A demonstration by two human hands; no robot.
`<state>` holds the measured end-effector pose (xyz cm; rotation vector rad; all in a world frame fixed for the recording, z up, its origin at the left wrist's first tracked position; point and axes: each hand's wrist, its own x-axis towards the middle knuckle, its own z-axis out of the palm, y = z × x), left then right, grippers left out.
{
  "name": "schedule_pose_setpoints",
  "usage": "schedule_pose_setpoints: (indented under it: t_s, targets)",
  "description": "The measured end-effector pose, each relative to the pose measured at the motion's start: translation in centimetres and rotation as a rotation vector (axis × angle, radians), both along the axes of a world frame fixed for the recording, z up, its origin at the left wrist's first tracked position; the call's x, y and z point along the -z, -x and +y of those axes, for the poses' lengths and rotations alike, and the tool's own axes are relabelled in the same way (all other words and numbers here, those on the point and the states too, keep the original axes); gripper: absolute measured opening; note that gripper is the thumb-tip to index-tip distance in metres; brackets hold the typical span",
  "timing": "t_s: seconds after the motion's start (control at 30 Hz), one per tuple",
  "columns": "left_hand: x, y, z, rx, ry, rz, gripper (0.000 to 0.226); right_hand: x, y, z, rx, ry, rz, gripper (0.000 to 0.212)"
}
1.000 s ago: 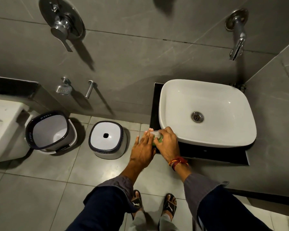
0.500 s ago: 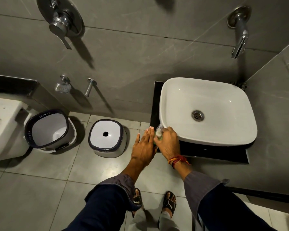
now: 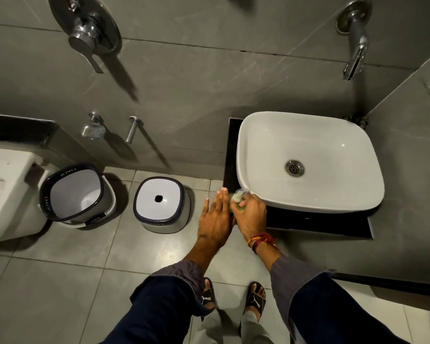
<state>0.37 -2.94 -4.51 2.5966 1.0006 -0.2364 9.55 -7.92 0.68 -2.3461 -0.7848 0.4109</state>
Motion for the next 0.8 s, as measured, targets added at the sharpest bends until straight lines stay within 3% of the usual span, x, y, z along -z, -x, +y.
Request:
schedule_pose_setpoints:
  t_s: [0.1,0.2,0.3,0.37,0.47,0.7,0.8]
  targets:
    - [-0.2,-0.1,0.0,-0.002,0.011,0.012,0.078,0.0,-0.3,0.0,0.030,0.056,0.010,0.041]
    - [-0.3,0.0,-0.1,0.021,0.003,0.021,0.078,-0.2,-0.5,-0.6,-0.049,0.106,-0.126,0.052]
    - [-0.3,0.0,-0.1,0.023,-0.003,0.023,0.079,-0.9,-1.2,-0.9,-0.206,-0.005,-0.369,0.039]
    - [-0.2,-0.1,-0.2,0.015,-0.001,0.020,0.079,-1.5,-2.3,-0.5,-0.392,0.064,-0.411,0.047]
    - [-0.1,-0.2,-0.1,-0.032,0.010,-0.013,0.077,-1.8,-3.4,0.4,-0.594,0.250,-0.418,0.035]
    - [0.0,-0.2,-0.3,-0.039,0.002,-0.013,0.074,-1.7,-2.7,1.4,-0.502,0.385,-0.373,0.037]
    - [0.0,-0.1,-0.3,-0.016,-0.006,-0.008,0.072,-1.5,-2.2,1.1,-0.418,0.315,-0.313,0.046]
